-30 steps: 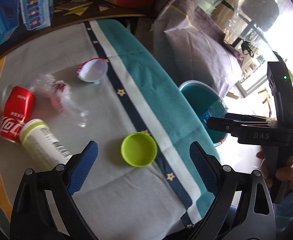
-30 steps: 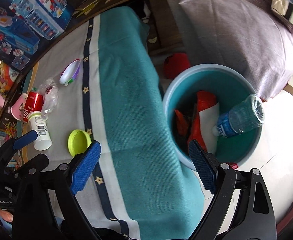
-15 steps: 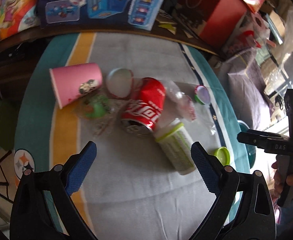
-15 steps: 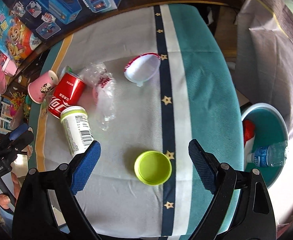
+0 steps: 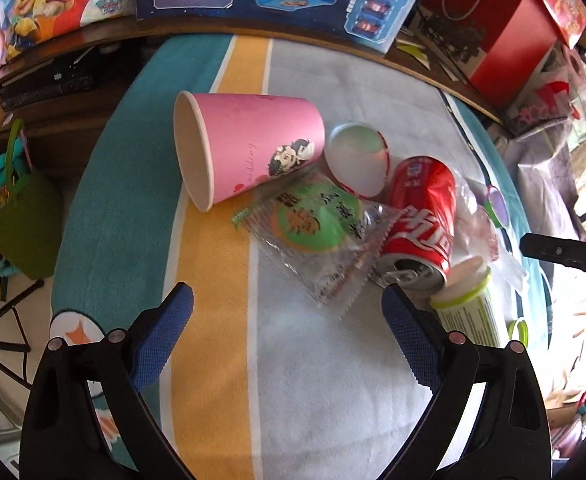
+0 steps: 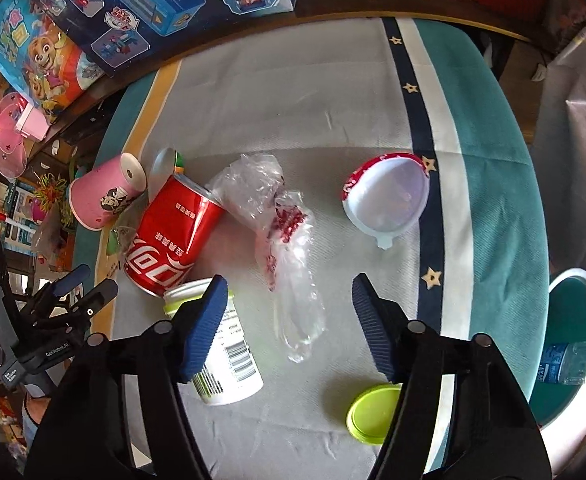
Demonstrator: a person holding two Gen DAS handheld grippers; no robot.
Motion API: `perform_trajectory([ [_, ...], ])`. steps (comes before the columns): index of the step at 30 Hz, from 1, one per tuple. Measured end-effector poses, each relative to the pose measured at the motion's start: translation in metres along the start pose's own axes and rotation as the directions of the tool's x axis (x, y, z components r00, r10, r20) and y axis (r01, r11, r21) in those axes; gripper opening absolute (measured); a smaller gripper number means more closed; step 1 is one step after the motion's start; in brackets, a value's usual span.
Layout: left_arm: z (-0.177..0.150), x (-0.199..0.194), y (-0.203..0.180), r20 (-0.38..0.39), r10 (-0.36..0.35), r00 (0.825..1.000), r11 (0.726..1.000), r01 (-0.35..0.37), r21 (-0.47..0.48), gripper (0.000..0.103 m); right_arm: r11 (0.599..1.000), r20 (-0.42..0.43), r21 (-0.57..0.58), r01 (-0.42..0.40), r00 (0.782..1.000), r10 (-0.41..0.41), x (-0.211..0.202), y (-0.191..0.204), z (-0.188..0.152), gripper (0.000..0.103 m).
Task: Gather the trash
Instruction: 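Return both tools to the table and grasp the clear plastic bag with the right gripper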
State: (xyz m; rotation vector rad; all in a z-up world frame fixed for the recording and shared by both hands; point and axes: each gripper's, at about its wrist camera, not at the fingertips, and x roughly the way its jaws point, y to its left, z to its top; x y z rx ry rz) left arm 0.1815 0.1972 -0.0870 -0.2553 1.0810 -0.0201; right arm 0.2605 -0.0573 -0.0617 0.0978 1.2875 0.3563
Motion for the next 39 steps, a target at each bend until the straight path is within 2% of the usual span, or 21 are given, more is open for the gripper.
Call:
perform_trajectory([
  [4, 0.007, 0.005, 0.004, 0.010, 0.004, 1.000, 1.000, -0.004, -0.012, 0.095, 1.000, -0.013, -0.014, -0.008, 1.000, 0.008, 0.016, 0.007, 0.014, 0.055],
  [10, 0.009, 0.016, 0.005, 0.003, 0.016, 1.000, 1.000, -0.016, -0.004, 0.095, 1.000, -0.038, -0.015, 0.003, 0.999, -0.004, 0.039, 0.012, 0.023, 0.055],
  [11, 0.009, 0.017, 0.005, -0.001, 0.019, 1.000, 1.000, -0.019, -0.002, 0.095, 1.000, -0.039, -0.020, 0.004, 0.999, -0.005, 0.042, 0.013, 0.023, 0.053],
  [13, 0.007, 0.020, 0.009, -0.011, 0.024, 1.000, 1.000, -0.024, -0.005, 0.095, 0.999, -0.040, -0.032, 0.006, 0.999, -0.008, 0.045, 0.015, 0.022, 0.041],
  [14, 0.006, 0.021, 0.011, -0.017, 0.029, 0.999, 1.000, -0.029, -0.007, 0.095, 0.999, -0.044, -0.036, 0.003, 0.999, -0.005, 0.047, 0.016, 0.021, 0.028],
  [20, 0.005, 0.018, 0.016, -0.011, 0.013, 1.000, 1.000, -0.014, -0.010, 0.095, 0.998, -0.030, -0.067, 0.011, 0.999, -0.013, 0.043, 0.020, 0.012, 0.024],
  [24, 0.008, 0.018, 0.000, 0.006, 0.032, 0.999, 0.997, -0.032, 0.071, 0.095, 0.999, -0.045, -0.051, 0.002, 0.999, -0.004, 0.042, 0.014, 0.007, 0.024],
  [28, 0.009, 0.028, -0.011, -0.006, 0.061, 0.998, 0.981, -0.058, 0.187, 0.095, 0.999, -0.054, -0.047, -0.002, 0.999, -0.001, 0.040, 0.011, 0.003, 0.024],
  [30, 0.009, 0.031, -0.013, 0.012, 0.078, 0.997, 0.970, -0.079, 0.229, 0.095, 0.999, -0.054, -0.048, -0.002, 0.999, -0.001, 0.039, 0.010, -0.001, 0.024],
  [31, 0.009, 0.032, -0.014, 0.023, 0.079, 0.997, 0.967, -0.082, 0.241, 0.089, 0.999, -0.052, -0.047, -0.003, 0.999, 0.000, 0.039, 0.010, -0.002, 0.024],
  [32, 0.009, 0.032, -0.015, 0.025, 0.076, 0.997, 0.966, -0.079, 0.246, 0.073, 0.999, -0.051, -0.044, -0.003, 0.999, 0.001, 0.038, 0.009, -0.004, 0.024],
  [34, 0.009, 0.033, -0.015, 0.028, 0.079, 0.996, 0.967, -0.083, 0.242, 0.055, 0.999, -0.048, -0.043, -0.005, 0.999, 0.003, 0.038, 0.009, -0.005, 0.024],
  [37, 0.008, 0.030, -0.013, 0.024, 0.051, 0.998, 0.975, -0.055, 0.215, 0.042, 0.999, -0.047, -0.049, -0.007, 0.999, 0.005, 0.036, 0.010, -0.010, 0.024],
  [39, 0.006, 0.027, -0.010, 0.020, 0.038, 0.999, 0.978, -0.041, 0.203, 0.038, 0.999, -0.040, -0.053, -0.007, 0.999, 0.005, 0.033, 0.012, -0.011, 0.024],
])
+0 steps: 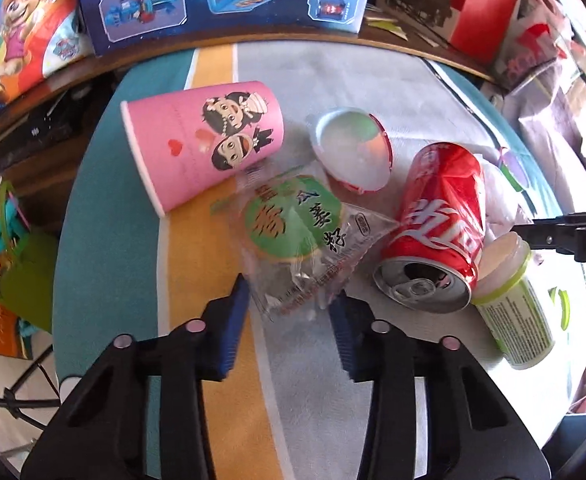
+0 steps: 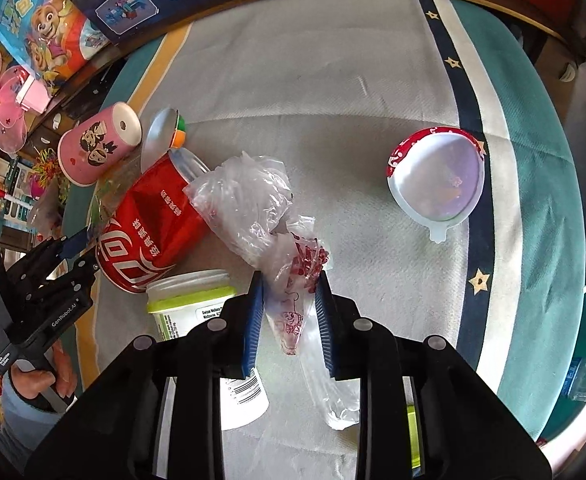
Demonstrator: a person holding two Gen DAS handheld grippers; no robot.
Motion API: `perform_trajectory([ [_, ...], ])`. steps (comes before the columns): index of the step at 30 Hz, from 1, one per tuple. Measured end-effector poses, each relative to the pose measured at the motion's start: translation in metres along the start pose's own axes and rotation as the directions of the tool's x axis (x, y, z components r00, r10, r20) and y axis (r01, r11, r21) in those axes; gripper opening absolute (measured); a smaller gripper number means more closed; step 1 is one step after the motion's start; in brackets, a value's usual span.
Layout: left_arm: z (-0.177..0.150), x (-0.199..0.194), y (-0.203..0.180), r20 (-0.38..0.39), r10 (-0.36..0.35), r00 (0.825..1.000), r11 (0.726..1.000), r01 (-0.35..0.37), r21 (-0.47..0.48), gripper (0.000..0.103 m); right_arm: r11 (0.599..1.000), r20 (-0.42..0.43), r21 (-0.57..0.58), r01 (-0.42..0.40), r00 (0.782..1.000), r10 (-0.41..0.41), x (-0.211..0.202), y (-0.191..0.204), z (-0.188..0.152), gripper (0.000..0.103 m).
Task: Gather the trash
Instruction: 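Return both tools to the table and grasp the clear plastic bag with the right gripper, then grasp the green snack packet with the left gripper while the right gripper holds the plastic bag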
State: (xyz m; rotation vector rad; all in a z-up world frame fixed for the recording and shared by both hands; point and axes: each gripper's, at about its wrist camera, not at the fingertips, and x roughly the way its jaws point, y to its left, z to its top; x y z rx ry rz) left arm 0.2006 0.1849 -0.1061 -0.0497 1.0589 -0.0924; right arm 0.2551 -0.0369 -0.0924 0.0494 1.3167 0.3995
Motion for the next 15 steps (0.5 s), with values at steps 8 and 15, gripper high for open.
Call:
perform_trajectory([
  [8, -0.021, -0.016, 0.000, -0.015, -0.045, 0.999, 0.999, 0.045, -0.022, 0.037, 1.000, 0.042, 0.010, -0.015, 0.999, 0.014, -0.020, -0.004, -0.007, 0.024],
  [15, -0.053, -0.031, -0.014, -0.053, -0.108, 0.993, 0.994, 0.108, 0.004, 0.037, 0.999, 0.038, 0.037, -0.025, 0.999, 0.023, -0.030, -0.013, -0.026, 0.024],
])
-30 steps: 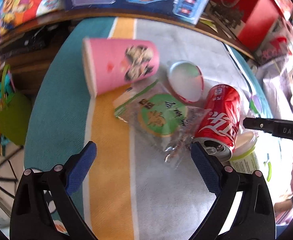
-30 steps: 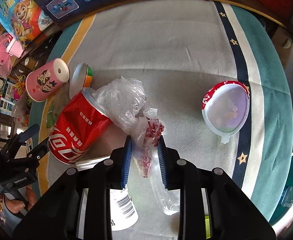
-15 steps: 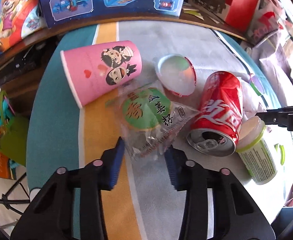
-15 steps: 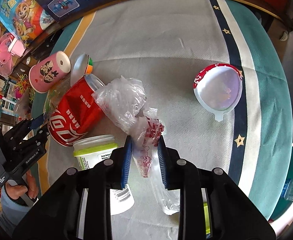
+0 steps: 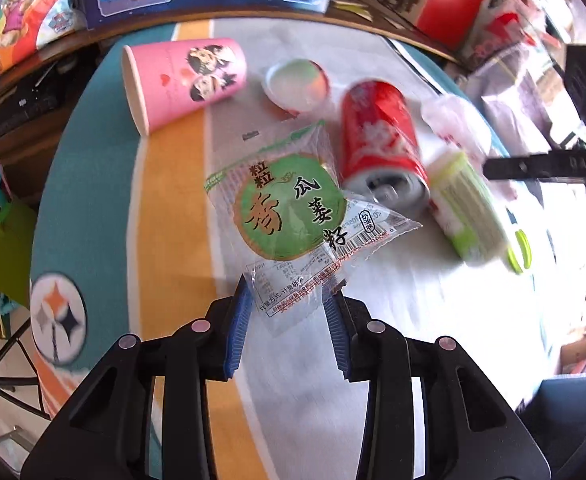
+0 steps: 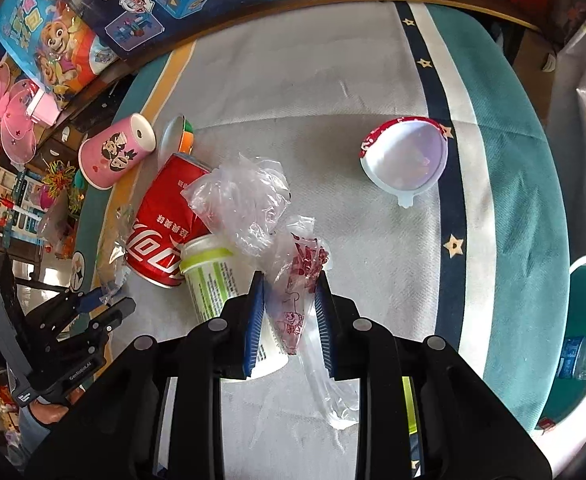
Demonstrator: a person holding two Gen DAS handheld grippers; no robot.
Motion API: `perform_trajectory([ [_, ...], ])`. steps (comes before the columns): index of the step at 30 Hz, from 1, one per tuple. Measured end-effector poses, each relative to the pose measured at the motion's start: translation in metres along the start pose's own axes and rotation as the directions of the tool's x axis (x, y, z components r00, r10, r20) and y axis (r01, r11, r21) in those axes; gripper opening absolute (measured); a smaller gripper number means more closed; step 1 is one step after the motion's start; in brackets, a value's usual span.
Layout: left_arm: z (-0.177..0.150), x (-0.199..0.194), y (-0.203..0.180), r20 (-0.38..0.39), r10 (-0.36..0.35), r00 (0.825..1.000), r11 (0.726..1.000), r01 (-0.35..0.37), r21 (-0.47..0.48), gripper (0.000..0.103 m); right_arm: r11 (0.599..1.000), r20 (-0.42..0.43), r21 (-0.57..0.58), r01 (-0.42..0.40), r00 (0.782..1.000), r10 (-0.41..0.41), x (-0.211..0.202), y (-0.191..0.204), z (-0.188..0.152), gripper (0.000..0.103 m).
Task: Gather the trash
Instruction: 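Grasp the green snack packet with the left gripper while the right gripper holds the plastic bag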
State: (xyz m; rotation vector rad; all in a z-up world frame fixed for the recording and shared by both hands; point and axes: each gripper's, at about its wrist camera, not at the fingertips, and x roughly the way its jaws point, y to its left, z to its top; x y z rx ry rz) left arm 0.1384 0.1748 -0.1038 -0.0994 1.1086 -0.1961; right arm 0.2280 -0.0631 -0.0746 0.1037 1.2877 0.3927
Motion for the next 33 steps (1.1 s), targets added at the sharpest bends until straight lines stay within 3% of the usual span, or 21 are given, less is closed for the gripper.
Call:
perform_trajectory([
  [3, -0.011, -0.005, -0.003, -0.005, -0.019, 1.000, 1.000, 0.019, -0.016, 0.041, 1.000, 0.000, 0.007, -0.005, 1.000, 0.005, -0.005, -0.003, -0.008, 0.024],
  [8, -0.022, -0.012, -0.008, 0.011, 0.019, 1.000, 0.999, -0.019, -0.031, 0.074, 1.000, 0.007, 0.006, -0.013, 1.000, 0.013, -0.013, -0.004, -0.021, 0.024],
  [11, -0.018, -0.011, -0.011, 0.009, 0.046, 0.999, 0.998, -0.045, -0.038, 0.084, 1.000, 0.008, 0.014, -0.017, 1.000, 0.017, -0.016, -0.005, -0.027, 0.024],
  [15, -0.006, -0.015, -0.012, 0.000, -0.012, 1.000, 0.997, 0.011, -0.080, 0.087, 0.999, 0.014, 0.022, -0.025, 1.000, 0.025, -0.021, -0.008, -0.033, 0.024],
  [17, -0.004, -0.018, -0.012, 0.002, -0.027, 1.000, 0.995, 0.027, -0.101, 0.093, 0.999, 0.018, 0.022, -0.026, 1.000, 0.025, -0.024, -0.011, -0.036, 0.024],
  [25, 0.021, 0.002, 0.005, -0.022, -0.025, 0.999, 0.958, 0.018, -0.285, 0.094, 1.000, 0.027, 0.024, -0.019, 0.999, 0.018, -0.029, -0.016, -0.039, 0.024],
  [30, 0.022, 0.018, -0.010, -0.075, 0.056, 0.996, 0.975, -0.071, -0.213, 0.092, 0.999, 0.033, 0.024, -0.022, 0.999, 0.021, -0.031, -0.020, -0.042, 0.024],
  [32, 0.020, 0.017, -0.018, -0.068, 0.125, 0.990, 0.977, -0.135, -0.167, 0.072, 0.999, 0.032, 0.029, -0.031, 0.999, 0.030, -0.031, -0.023, -0.043, 0.024],
  [33, 0.019, 0.016, -0.020, -0.067, 0.134, 0.989, 0.977, -0.143, -0.158, 0.071, 0.999, 0.032, 0.032, -0.035, 0.999, 0.034, -0.031, -0.024, -0.044, 0.024],
])
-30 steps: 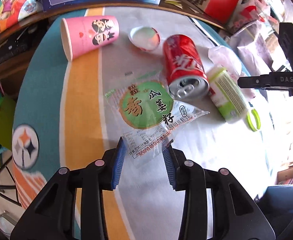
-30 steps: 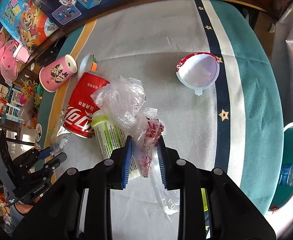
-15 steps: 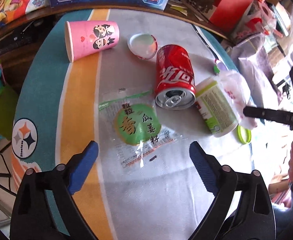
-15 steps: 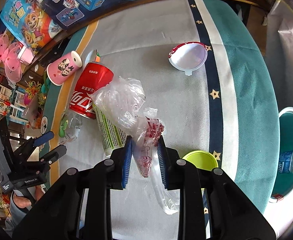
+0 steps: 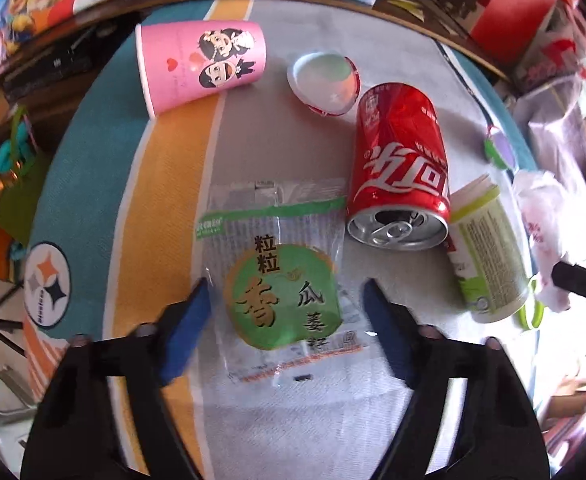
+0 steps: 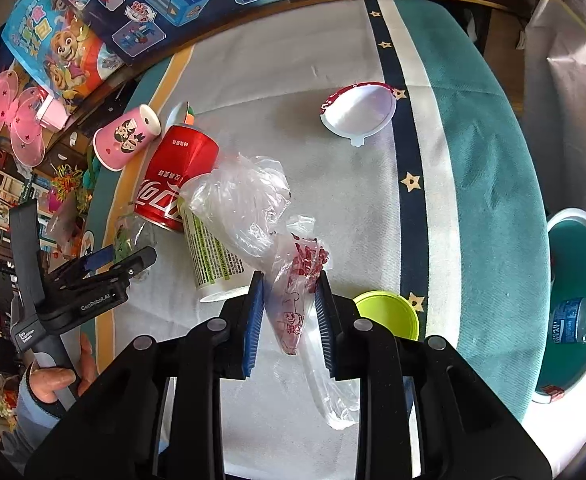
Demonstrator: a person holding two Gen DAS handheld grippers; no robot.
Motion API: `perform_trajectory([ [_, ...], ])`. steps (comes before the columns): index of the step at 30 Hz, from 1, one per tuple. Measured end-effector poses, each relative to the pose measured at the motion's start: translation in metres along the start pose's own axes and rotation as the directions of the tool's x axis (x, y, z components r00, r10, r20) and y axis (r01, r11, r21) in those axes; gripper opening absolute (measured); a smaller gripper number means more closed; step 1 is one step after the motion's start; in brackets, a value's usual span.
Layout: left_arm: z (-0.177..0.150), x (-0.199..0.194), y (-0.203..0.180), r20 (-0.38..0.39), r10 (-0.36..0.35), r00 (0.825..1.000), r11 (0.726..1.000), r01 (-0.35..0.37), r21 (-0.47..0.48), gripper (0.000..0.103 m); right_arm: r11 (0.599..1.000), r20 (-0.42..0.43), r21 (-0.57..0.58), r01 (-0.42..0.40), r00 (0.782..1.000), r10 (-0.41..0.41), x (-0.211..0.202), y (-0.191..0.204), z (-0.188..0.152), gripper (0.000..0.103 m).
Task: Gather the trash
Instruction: 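Grasp the green snack packet with the left gripper while the right gripper holds the plastic bag, then carry the snack packet and plastic bag over the teal bin and open both grippers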
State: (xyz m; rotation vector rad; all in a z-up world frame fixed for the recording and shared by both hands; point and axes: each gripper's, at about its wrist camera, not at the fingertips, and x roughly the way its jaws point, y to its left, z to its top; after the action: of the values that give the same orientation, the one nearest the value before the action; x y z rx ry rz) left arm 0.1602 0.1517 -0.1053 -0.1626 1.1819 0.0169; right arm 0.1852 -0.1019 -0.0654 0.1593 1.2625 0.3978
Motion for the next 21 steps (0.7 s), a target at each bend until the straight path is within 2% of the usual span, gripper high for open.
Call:
perform_trajectory([
  [2, -0.002, -0.004, 0.000, 0.011, 0.003, 1.000, 1.000, -0.003, -0.004, 0.057, 1.000, 0.002, 0.004, -0.009, 1.000, 0.009, -0.001, -0.003, -0.002, 0.024],
  [4, -0.006, -0.010, 0.000, 0.026, 0.027, 0.999, 1.000, -0.027, 0.001, 0.055, 1.000, 0.007, 0.005, -0.018, 1.000, 0.018, -0.004, -0.005, -0.004, 0.024],
  [11, -0.016, -0.033, -0.011, 0.063, 0.068, 0.996, 0.997, -0.070, 0.035, 0.055, 0.998, 0.035, 0.034, -0.054, 0.998, 0.053, -0.017, -0.021, -0.012, 0.024],
  [15, -0.021, -0.053, -0.019, 0.093, 0.037, 0.995, 0.999, -0.040, 0.032, 0.055, 0.996, 0.052, 0.054, -0.074, 0.996, 0.071, -0.025, -0.034, -0.019, 0.024],
  [21, -0.022, -0.076, -0.057, 0.128, -0.015, 0.992, 0.994, 0.001, 0.109, 0.055, 0.989, 0.072, 0.107, -0.102, 0.993, 0.095, -0.033, -0.059, -0.029, 0.024],
])
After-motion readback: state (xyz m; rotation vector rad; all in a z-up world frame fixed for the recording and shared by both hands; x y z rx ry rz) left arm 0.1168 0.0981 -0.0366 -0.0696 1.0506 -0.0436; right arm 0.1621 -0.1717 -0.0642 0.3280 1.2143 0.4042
